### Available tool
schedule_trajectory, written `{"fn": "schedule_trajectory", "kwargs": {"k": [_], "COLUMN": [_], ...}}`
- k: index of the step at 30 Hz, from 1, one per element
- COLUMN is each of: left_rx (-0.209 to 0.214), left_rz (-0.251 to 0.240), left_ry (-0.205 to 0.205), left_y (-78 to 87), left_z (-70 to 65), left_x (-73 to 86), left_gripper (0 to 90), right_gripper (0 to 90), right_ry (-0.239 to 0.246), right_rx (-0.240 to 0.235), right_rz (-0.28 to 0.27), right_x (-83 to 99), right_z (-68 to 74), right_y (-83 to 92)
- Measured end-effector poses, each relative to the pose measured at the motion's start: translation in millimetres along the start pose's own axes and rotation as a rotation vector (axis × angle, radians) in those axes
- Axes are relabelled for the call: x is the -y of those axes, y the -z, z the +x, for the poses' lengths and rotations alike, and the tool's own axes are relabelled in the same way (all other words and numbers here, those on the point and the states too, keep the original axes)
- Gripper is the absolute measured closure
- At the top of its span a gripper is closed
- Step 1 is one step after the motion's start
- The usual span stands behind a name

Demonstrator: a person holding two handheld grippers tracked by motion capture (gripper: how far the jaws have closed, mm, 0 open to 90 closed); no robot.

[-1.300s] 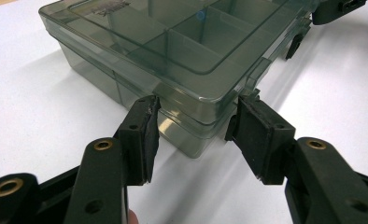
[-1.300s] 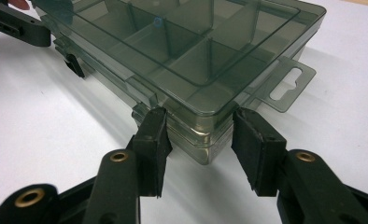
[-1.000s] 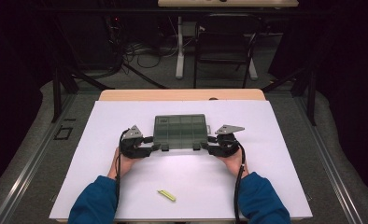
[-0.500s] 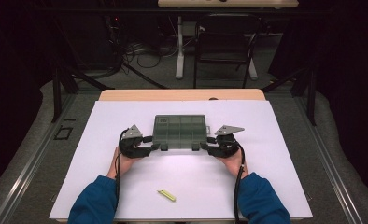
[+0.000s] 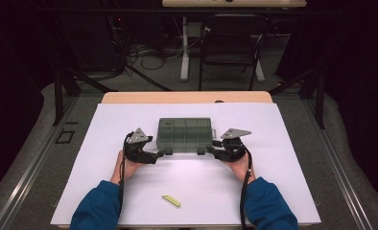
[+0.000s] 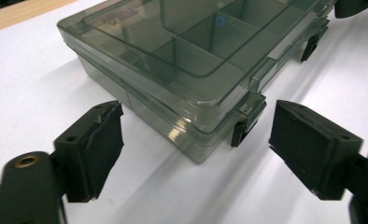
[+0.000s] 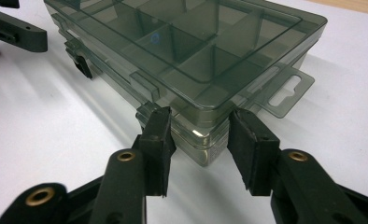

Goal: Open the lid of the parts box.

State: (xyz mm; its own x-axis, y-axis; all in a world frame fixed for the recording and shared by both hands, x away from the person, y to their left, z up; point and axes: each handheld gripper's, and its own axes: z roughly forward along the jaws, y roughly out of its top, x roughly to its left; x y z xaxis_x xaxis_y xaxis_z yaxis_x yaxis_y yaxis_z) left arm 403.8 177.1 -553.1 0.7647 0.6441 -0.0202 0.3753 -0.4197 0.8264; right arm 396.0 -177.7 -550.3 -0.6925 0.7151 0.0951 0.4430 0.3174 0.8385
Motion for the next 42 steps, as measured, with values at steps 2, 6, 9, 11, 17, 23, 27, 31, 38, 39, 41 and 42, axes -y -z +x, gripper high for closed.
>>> {"fn": "schedule_trajectory", "kwargs": {"k": [2,6,9,11,17,23,27,31,38,39,41,42], "left_rx": [-0.015,-0.053,-0.077,-0.085,-0.11,-0.099,-0.097,-0.109,-0.101,-0.102,-0.105,-0.105], "left_rz": [-0.01,0.001,0.016,0.009,-0.021,-0.055,-0.068,-0.087,-0.12,-0.121,-0.12,-0.122], "left_ry": [-0.002,-0.013,-0.03,-0.029,-0.044,-0.051,-0.059,-0.069,-0.092,-0.093,-0.1,-0.1], "left_y": [0.8,-0.1,-2.0,-2.0,1.7,3.5,4.3,5.1,5.7,5.6,5.8,5.9], "left_z": [-0.7,-3.2,-5.9,-6.9,-7.9,-8.8,-9.7,-9.6,-10.2,-10.6,-10.6,-10.7], "left_x": [-0.7,-2.5,-3.8,-4.3,-5.4,-4.6,-4.9,-3.7,-2.7,-2.7,-2.8,-2.7], "left_gripper": [14.5,6.4,0.4,0.3,11.6,25.6,30.7,36.9,45.5,46.2,46.5,46.5], "right_gripper": [62.1,64.3,65.8,66.6,68.8,69.3,69.4,69.4,69.0,68.0,61.3,60.1], "right_ry": [-0.002,-0.002,0.0,-0.002,0.004,0.002,-0.001,-0.001,0.009,0.007,0.015,0.013], "right_rx": [0.003,0.003,0.0,0.001,0.004,0.002,0.0,0.001,0.005,0.006,0.022,0.027], "right_rz": [-0.002,-0.013,-0.018,-0.021,-0.033,-0.044,-0.049,-0.053,-0.06,-0.057,-0.05,-0.053], "right_x": [-0.4,-0.6,-0.9,-1.0,-1.4,-2.1,-2.5,-2.7,-4.0,-3.8,-4.1,-4.1], "right_z": [0.1,-0.2,0.0,0.4,-0.1,0.3,0.1,0.4,0.8,1.0,0.4,0.4], "right_y": [1.2,2.2,2.7,3.2,4.8,6.3,7.2,7.2,8.9,8.8,9.1,9.1]}}
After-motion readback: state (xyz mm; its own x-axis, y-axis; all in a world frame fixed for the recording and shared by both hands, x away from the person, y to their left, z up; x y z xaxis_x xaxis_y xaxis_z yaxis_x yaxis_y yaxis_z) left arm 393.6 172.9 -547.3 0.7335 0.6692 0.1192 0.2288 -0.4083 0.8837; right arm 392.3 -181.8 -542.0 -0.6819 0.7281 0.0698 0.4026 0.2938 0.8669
